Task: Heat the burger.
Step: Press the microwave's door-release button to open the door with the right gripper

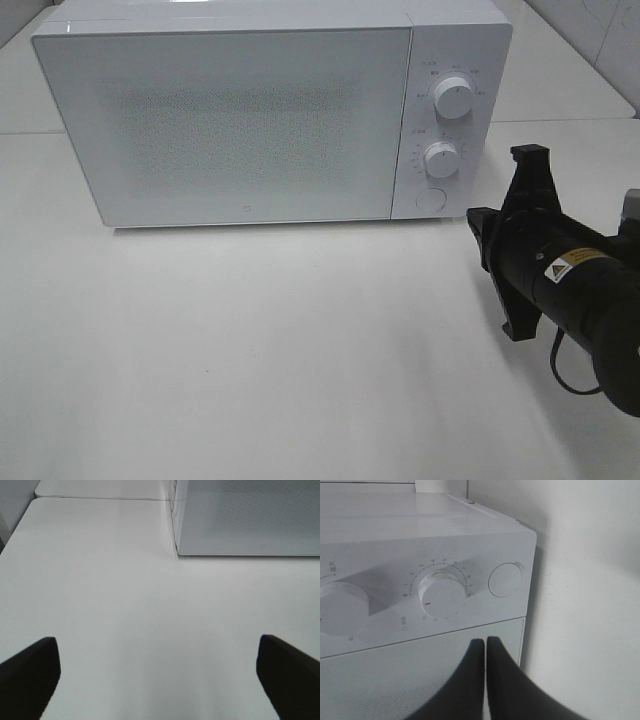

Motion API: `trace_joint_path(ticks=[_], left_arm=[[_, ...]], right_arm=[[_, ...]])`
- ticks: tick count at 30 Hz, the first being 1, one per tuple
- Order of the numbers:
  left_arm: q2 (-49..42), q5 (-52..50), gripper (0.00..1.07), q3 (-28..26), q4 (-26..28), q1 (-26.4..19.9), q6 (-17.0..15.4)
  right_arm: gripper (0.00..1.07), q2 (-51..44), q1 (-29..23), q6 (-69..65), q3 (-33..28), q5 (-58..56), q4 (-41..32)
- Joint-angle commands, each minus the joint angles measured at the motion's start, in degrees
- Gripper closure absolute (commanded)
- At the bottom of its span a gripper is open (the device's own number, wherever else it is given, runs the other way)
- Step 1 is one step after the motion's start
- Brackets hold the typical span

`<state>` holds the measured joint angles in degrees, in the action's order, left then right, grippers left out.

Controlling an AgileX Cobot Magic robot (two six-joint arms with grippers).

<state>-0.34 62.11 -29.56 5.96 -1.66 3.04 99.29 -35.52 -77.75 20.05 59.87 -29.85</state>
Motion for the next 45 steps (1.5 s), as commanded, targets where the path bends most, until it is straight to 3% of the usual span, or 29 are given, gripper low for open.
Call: trace_joint_path(ticks=[1,7,17,27,45], left_arm=[[-0.2,-0.9,0.07,0.0,0.5,-0.2,-0.3],[-0.2,-0.9,0.07,0.0,0.5,-0.2,-0.3],[-0.2,-0.9,0.07,0.0,0.5,-0.2,-0.3],[-0.2,-0.9,0.07,0.0,0.5,-0.2,-0.3],[-0.2,-0.9,0.07,0.0,0.5,-0.2,-0.3]], right_arm=[[1.07,-0.1,1.4,-0.3,1.1,-1.3,3.8],[1.07,1.3,5.5,-0.9,2.6,-1.2,6.7],[1.07,9.7,6.2,-6.6,7.0,0.0,11.3],[1.07,15.5,10.5,-7.1,12.9,0.6,16.7],[1.07,21.7,12.9,-7.6,19.8,-1.2,18.6]])
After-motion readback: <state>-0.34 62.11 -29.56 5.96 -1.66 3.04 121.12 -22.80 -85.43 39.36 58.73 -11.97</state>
